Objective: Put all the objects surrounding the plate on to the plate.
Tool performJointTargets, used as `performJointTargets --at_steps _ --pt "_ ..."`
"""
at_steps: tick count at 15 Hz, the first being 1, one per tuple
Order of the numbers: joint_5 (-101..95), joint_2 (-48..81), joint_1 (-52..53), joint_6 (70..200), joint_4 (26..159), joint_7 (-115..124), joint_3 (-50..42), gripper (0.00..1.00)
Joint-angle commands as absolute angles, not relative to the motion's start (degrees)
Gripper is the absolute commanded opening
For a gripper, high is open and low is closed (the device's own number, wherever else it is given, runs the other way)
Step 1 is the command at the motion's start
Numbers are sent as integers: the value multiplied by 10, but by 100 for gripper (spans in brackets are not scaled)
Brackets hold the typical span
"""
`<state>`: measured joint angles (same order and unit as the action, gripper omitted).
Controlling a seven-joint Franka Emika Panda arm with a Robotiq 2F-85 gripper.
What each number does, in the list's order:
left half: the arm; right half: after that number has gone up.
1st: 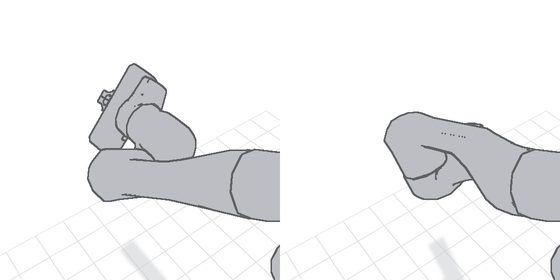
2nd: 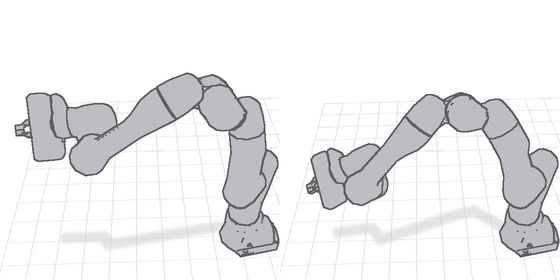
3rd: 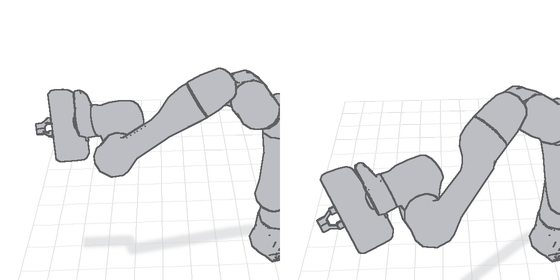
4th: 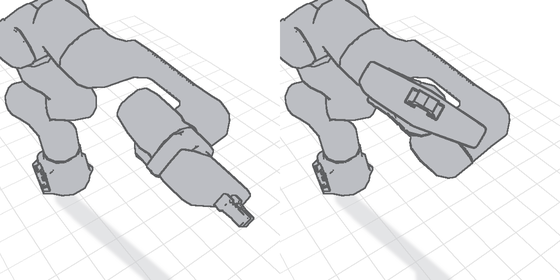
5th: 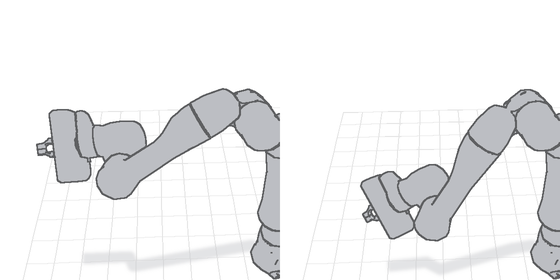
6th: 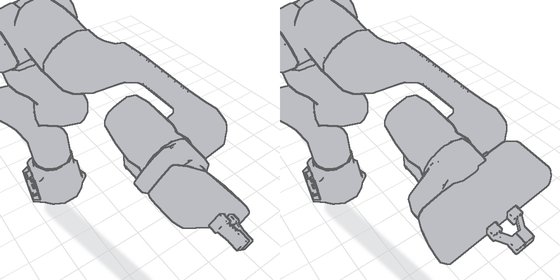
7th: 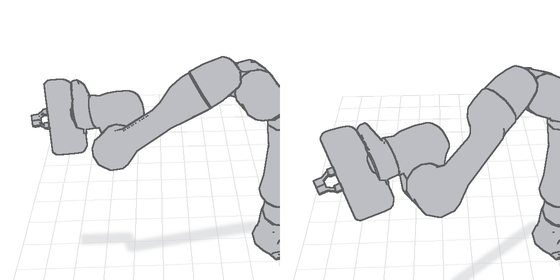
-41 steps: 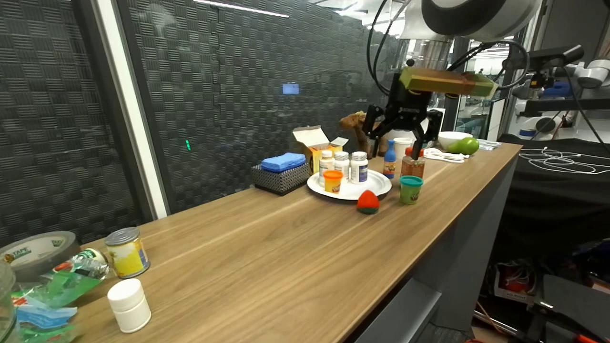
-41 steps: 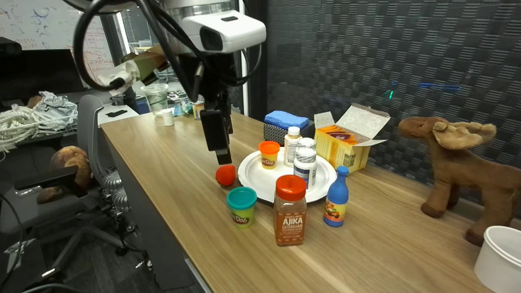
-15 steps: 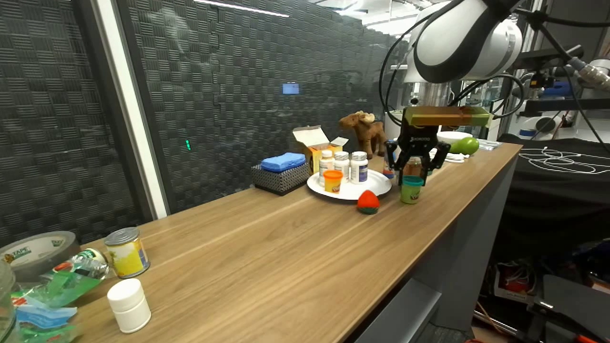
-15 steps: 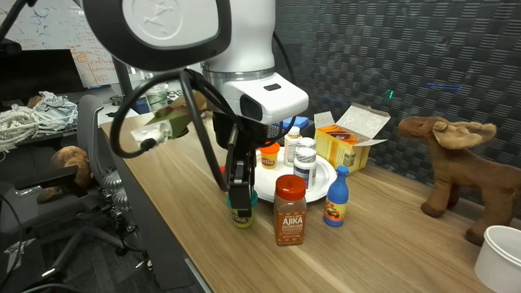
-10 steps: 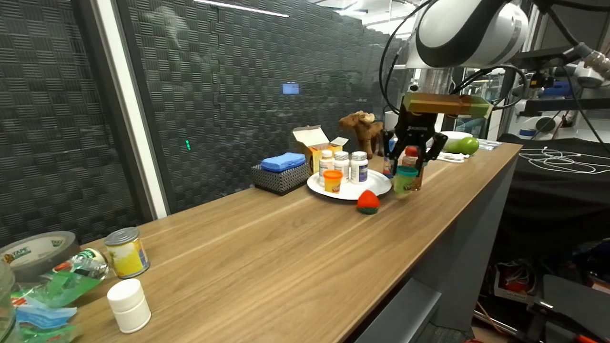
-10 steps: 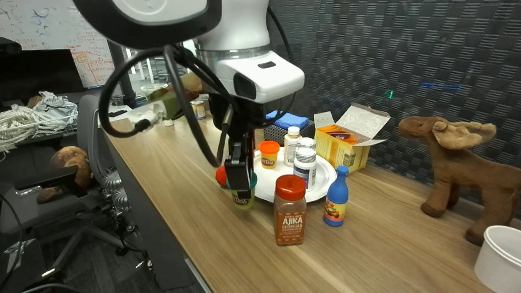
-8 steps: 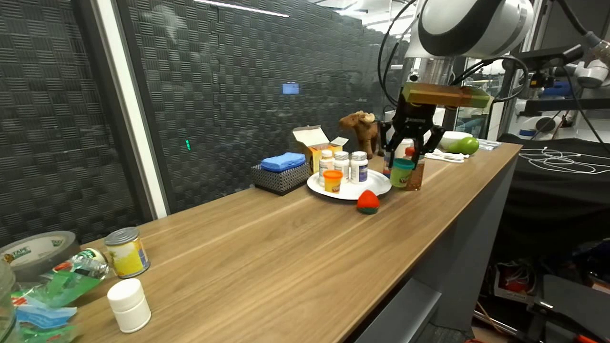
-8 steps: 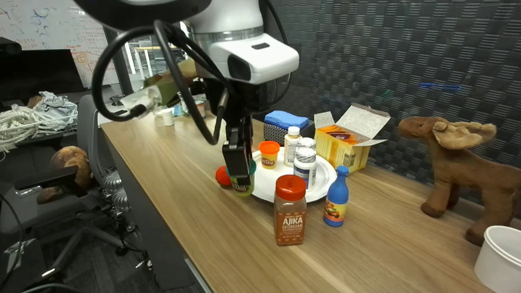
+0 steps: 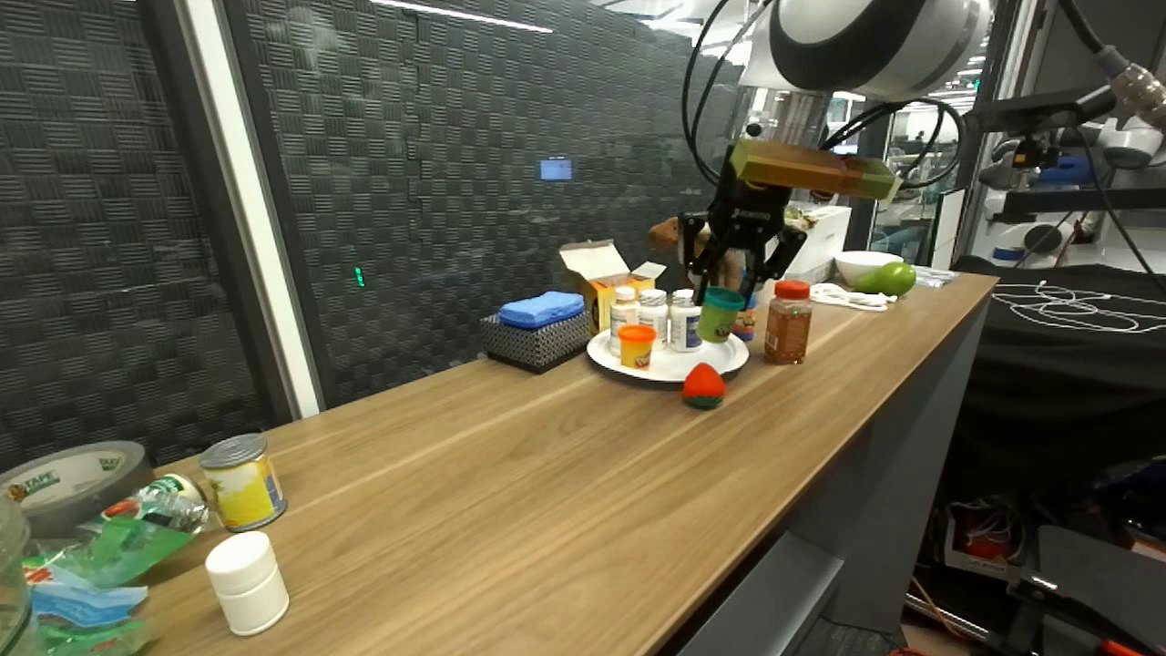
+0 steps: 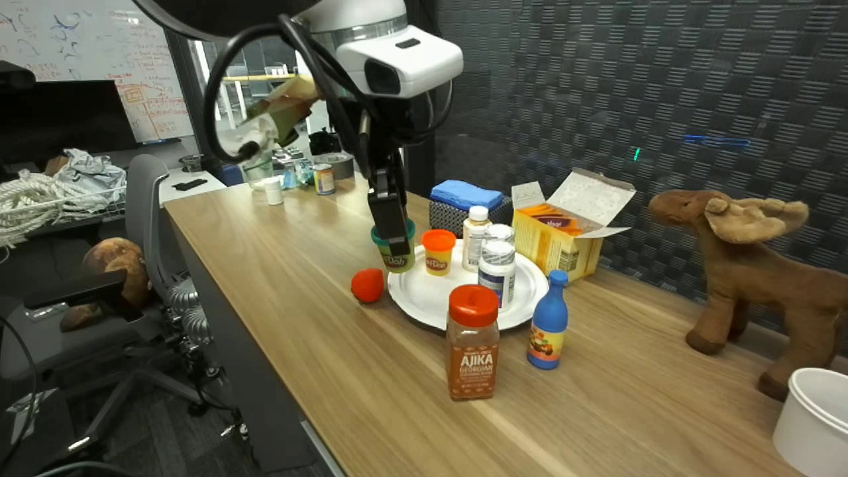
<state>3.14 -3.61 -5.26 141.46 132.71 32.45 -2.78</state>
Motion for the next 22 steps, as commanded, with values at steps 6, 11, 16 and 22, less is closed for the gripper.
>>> performJointTargets --at_steps 6,11,16,22 --pt "-67 82 -39 1440 1224 345 -46 28" --pt "-99 117 -34 1424 1187 341 -69 28" --pt "-93 137 -34 1414 1177 331 -85 28" --pt "-95 123 -34 1416 1191 335 -97 84"
